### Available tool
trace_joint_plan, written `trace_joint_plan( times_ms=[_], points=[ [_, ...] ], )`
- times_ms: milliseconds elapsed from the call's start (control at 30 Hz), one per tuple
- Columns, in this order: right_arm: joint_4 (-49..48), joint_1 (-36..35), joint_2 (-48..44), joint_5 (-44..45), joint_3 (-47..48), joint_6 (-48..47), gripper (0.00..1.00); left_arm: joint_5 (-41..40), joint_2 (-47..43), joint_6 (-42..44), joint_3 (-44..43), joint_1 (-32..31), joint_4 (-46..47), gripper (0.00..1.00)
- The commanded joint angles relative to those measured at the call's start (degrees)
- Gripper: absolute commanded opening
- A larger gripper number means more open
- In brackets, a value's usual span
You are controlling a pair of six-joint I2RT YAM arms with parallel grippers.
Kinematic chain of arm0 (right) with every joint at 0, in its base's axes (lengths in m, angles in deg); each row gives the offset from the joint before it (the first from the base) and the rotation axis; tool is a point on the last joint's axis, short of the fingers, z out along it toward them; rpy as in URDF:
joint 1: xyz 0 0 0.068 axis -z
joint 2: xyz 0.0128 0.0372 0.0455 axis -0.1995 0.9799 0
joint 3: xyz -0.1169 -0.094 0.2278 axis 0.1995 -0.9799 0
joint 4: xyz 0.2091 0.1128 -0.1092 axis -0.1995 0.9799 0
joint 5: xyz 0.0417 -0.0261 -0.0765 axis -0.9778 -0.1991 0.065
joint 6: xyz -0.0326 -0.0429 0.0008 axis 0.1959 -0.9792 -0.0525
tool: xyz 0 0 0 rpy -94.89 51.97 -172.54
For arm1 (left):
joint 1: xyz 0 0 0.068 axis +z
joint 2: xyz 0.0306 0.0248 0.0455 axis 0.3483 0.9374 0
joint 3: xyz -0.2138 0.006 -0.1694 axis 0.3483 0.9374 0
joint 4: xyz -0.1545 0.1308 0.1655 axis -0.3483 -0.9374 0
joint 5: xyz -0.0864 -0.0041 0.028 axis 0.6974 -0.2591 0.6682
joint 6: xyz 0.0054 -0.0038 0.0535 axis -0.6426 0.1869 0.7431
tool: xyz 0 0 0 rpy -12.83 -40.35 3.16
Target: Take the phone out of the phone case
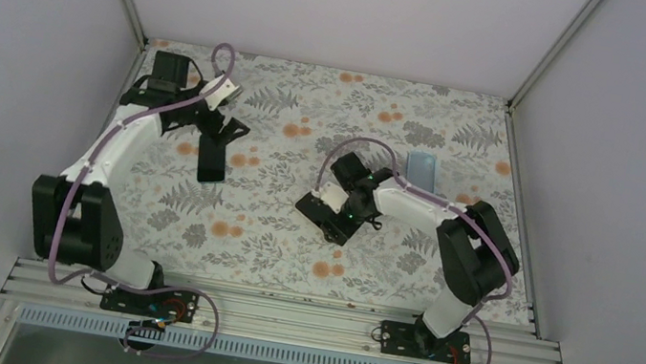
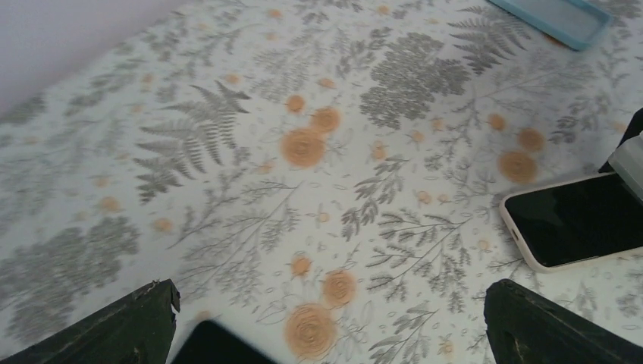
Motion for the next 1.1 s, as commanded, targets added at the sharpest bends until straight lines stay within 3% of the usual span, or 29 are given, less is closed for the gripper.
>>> trace_joint_plan(
  times_ms=[0,300,433,633,1067],
  points=[
    [0.0,-0.2,-5.8,4.1,-4.6,-2.3,0.76,3.9,5.5,0.3,-5.7,-2.1,-6.4,1.00],
    [-5.0,1.5,-6.0,18.7,-7.4,-7.3,0.90,1.9,7.6,-1.0,-7.4,-6.3,-5.7,1.00],
    [-4.0,1.8,-7.5,18.2,-6.9,-8.4,1.00,0.9,6.2,-0.8,-6.1,-6.5,-4.9,1.00],
    [0.0,1.2,-8.7,12.9,-5.4,-8.0,1.00,-0.7,4.8,0.2,-4.2,-6.5,-4.2,1.00],
    [-7.6,1.4,-6.1,20.5,-10.4,-7.2,1.00,-2.2,4.5,1.1,-2.3,-6.5,-3.0,1.00]
  ],
)
